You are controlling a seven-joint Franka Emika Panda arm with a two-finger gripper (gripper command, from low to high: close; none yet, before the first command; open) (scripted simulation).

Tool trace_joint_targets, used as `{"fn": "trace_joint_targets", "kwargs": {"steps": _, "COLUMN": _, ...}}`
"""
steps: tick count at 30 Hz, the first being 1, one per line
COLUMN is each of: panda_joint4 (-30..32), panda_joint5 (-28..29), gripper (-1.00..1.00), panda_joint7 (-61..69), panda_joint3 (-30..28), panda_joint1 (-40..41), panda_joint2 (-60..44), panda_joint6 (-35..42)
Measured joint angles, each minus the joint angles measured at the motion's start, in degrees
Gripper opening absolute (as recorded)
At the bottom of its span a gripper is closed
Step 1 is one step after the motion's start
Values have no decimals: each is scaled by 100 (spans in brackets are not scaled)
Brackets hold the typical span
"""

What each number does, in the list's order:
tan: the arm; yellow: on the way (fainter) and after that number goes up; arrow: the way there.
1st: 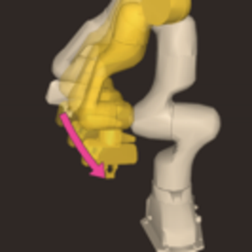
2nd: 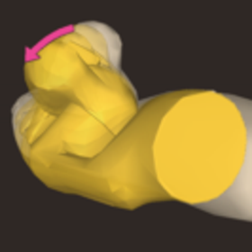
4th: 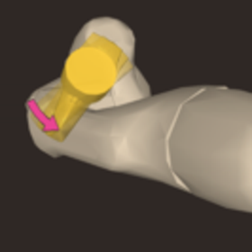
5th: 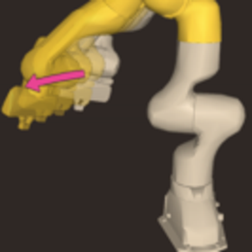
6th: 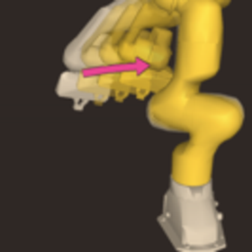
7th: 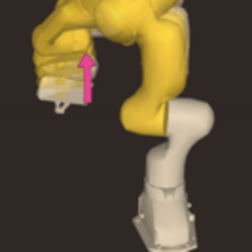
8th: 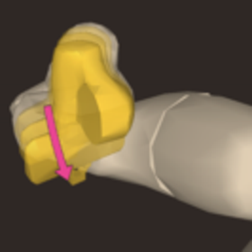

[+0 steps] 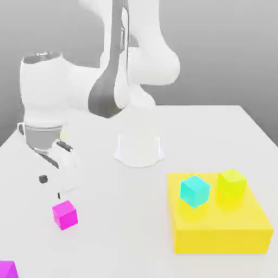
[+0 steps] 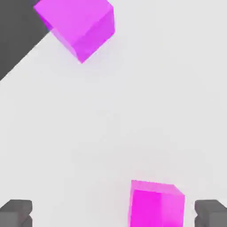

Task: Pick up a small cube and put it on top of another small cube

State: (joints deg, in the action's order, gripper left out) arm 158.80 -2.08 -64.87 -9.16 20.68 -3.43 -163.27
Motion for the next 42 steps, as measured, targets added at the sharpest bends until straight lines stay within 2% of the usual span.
{"fn": "trace_joint_targets", "kwargs": {"steps": 6, "panda_joint4": -158, "panda_joint5": -592, "gripper": 0, "panda_joint7": 392, "panda_joint3": 552, "panda_joint1": 445, "panda_joint2": -1249, "panda_joint6": -978}}
{"fn": "trace_joint_targets", "kwargs": {"steps": 7, "panda_joint4": -187, "panda_joint5": -626, "gripper": -100, "panda_joint7": 420, "panda_joint3": 629, "panda_joint1": 515, "panda_joint2": -1399, "panda_joint6": -1100}}
{"fn": "trace_joint_targets", "kwargs": {"steps": 14, "panda_joint4": -188, "panda_joint5": -606, "gripper": -100, "panda_joint7": 401, "panda_joint3": 644, "panda_joint1": 532, "panda_joint2": -1408, "panda_joint6": -1111}}
{"fn": "trace_joint_targets", "kwargs": {"steps": 21, "panda_joint4": 58, "panda_joint5": -16, "gripper": -100, "panda_joint7": -158, "panda_joint3": 348, "panda_joint1": 268, "panda_joint2": -101, "panda_joint6": -60}}
{"fn": "trace_joint_targets", "kwargs": {"steps": 26, "panda_joint4": 85, "panda_joint5": -193, "gripper": -100, "panda_joint7": -1506, "panda_joint3": 922, "panda_joint1": -578, "panda_joint2": 815, "panda_joint6": 770}}
{"fn": "trace_joint_targets", "kwargs": {"steps": 37, "panda_joint4": 117, "panda_joint5": -1001, "gripper": -100, "panda_joint7": -4661, "panda_joint3": 2838, "panda_joint1": -2032, "panda_joint2": 2608, "panda_joint6": 2488}}
{"fn": "trace_joint_targets", "kwargs": {"steps": 39, "panda_joint4": 158, "panda_joint5": -1069, "gripper": -100, "panda_joint7": -5038, "panda_joint3": 3101, "panda_joint1": -2171, "panda_joint2": 2638, "panda_joint6": 2488}}
{"fn": "trace_joint_targets", "kwargs": {"steps": 42, "panda_joint4": 281, "panda_joint5": -997, "gripper": -100, "panda_joint7": -5230, "panda_joint3": 3289, "panda_joint1": -2127, "panda_joint2": 2183, "panda_joint6": 1921}}
